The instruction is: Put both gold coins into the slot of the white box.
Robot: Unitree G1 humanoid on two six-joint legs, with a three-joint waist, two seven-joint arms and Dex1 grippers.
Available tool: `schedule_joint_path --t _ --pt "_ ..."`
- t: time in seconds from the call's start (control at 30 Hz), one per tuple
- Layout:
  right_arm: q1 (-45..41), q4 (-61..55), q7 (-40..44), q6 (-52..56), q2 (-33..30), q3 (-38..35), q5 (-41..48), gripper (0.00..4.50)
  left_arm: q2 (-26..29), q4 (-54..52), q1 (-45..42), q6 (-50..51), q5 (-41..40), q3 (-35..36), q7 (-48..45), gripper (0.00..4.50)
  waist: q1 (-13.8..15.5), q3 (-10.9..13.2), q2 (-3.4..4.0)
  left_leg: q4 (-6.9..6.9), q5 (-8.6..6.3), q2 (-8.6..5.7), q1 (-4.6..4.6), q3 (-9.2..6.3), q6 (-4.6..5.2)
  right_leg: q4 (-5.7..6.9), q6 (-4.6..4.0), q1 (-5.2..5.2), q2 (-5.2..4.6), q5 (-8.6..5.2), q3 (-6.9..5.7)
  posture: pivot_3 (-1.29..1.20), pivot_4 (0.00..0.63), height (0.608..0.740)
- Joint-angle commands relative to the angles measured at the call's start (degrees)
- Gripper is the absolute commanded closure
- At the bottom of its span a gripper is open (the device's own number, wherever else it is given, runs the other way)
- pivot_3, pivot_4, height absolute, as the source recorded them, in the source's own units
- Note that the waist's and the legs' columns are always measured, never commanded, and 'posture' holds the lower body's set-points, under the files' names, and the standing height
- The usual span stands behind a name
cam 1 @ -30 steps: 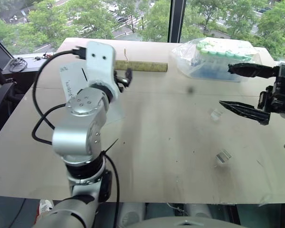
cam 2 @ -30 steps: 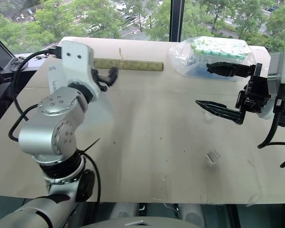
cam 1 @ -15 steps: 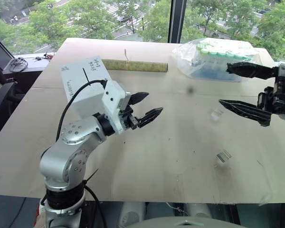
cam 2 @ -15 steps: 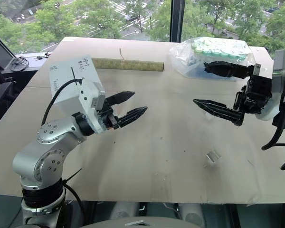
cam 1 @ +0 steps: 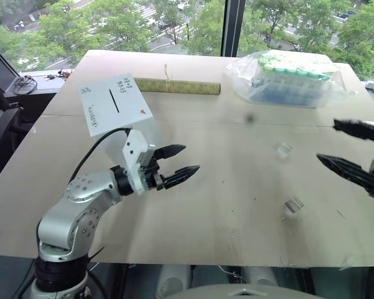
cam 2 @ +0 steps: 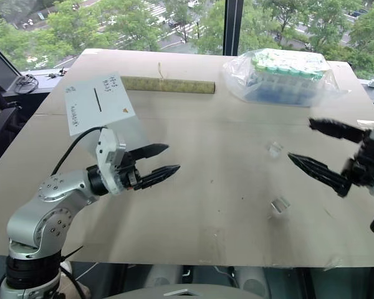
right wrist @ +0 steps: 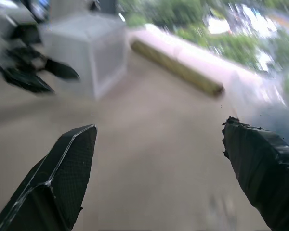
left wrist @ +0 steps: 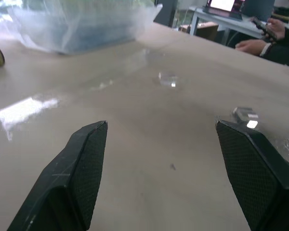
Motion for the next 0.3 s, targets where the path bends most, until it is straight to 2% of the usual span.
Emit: schedule_joint_path --t 0.03,0.17,0.3 --pt "13.36 -3.09 3.32 -0.71 3.64 -7.99 -7.6 0.0 2.4 1.56 3.02 -3.89 0.28 1.21 -2.73 0.88 0.15 -0.03 0.01 -0.01 -0.01 0.02 0.0 -0.02 -0.01 -0.01 0.11 0.0 -0.01 -0.08 -0.02 0.0 0.15 0.74" --pt "23.36 -3.97 3.37 -4.25 7.83 -8.85 -15.03 0.0 3.94 2.81 6.42 -5.97 0.4 1.89 -3.26 0.88 -0.28 -0.08 0.13 -0.03 -0.01 0.18 0.01 0.05 -0.01 -0.08 0.18 -0.03 -0.11 -0.12 0.01 0.0 0.15 0.74" --pt "26.34 -4.24 2.76 -6.35 10.79 -8.6 -17.16 0.0 4.21 3.26 7.94 -7.21 0.05 1.94 -3.1 0.88 -0.55 -0.15 0.16 -0.03 -0.18 0.34 0.06 0.09 -0.29 -0.12 0.18 -0.04 -0.39 -0.11 -0.01 0.0 0.15 0.74"
